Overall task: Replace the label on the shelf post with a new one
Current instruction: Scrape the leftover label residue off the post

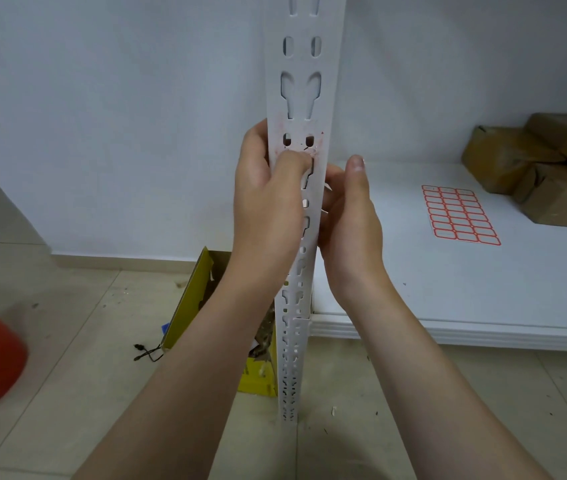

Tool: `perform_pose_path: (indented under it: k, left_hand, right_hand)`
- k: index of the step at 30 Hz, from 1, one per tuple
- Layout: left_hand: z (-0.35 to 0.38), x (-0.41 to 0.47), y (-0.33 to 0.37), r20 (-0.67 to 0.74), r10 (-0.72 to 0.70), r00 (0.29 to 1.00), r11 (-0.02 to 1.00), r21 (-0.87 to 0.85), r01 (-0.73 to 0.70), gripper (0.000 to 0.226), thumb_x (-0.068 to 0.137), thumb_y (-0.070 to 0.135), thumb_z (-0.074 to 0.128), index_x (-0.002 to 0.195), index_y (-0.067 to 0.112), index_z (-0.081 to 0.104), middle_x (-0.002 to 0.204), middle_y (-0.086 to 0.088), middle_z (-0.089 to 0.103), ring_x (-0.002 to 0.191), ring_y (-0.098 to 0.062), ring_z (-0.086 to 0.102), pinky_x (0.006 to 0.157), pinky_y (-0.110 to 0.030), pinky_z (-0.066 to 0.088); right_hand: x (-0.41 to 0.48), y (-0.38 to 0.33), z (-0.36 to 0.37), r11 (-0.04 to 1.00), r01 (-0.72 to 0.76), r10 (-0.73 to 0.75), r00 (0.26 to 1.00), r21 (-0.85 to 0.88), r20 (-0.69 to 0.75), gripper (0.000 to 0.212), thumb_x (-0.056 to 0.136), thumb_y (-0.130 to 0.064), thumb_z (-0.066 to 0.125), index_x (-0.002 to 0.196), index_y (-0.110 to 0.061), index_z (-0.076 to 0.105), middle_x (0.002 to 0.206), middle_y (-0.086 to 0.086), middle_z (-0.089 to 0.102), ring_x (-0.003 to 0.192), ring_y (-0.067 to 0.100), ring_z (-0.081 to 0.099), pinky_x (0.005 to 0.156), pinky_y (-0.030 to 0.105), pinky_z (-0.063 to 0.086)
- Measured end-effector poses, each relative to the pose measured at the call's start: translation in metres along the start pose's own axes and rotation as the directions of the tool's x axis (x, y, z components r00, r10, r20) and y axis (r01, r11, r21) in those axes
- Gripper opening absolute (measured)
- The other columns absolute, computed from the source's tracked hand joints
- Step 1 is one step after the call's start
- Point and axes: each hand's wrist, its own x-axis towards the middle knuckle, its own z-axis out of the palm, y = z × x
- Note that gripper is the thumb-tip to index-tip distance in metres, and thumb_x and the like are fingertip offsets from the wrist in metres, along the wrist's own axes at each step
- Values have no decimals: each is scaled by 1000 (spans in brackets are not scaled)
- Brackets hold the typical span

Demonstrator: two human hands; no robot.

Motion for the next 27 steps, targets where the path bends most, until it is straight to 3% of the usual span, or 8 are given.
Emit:
perform_pose_path:
  k: [6, 11, 16, 22, 27]
  left_hand:
    - [2, 2, 3, -20, -25, 999, 1000, 5, 25, 19, 99, 3, 47, 100, 20, 56, 81, 8, 63, 77, -16, 65, 65, -25, 53]
    - [2, 2, 5, -16, -53, 998, 999, -12, 53, 20, 98, 3, 47, 102, 20, 58, 89, -1, 68, 86, -23, 72, 68, -29, 56]
    - [1, 3, 6, -18, -49, 999, 999, -8, 48, 20, 99, 1, 47, 100, 18, 57, 74, 13, 62, 66, -4, 63, 58, -17, 50]
    - [2, 4, 6, -32, -46, 998, 999, -4, 46, 21, 98, 0, 45, 96, 19, 55, 74, 11, 60, 63, -3, 61, 56, -16, 49]
    - [4, 5, 2, -47, -47, 998, 999, 23, 48, 20, 98, 0, 45, 104, 12, 59, 86, 6, 67, 73, -7, 67, 61, -18, 53]
  right_hand:
    - [1, -1, 1, 1000, -15, 14, 999, 14, 50, 75, 117, -47, 20, 71, -50, 80, 70, -11, 75, 68, 2, 71, 67, 23, 51]
    - [3, 4, 4, 1000, -14, 14, 998, 9, 61, 73, 117, -46, 21, 73, -53, 79, 79, -13, 79, 82, 3, 74, 85, 31, 54]
    - [2, 5, 7, 1000, -17, 17, 999, -9, 43, 69, 117, -47, 23, 76, -50, 79, 87, -12, 81, 92, 7, 77, 94, 37, 58]
    - [1, 5, 10, 1000, -24, 24, 1000, -5, -12, 53, 110, -57, 29, 113, -36, 79, 116, -7, 82, 117, 11, 74, 115, 48, 51]
    - [2, 7, 13, 997, -68, 66, 997, -40, -32, 83, 82, -81, 37, 143, -33, 67, 141, -3, 72, 136, 16, 63, 122, 51, 44]
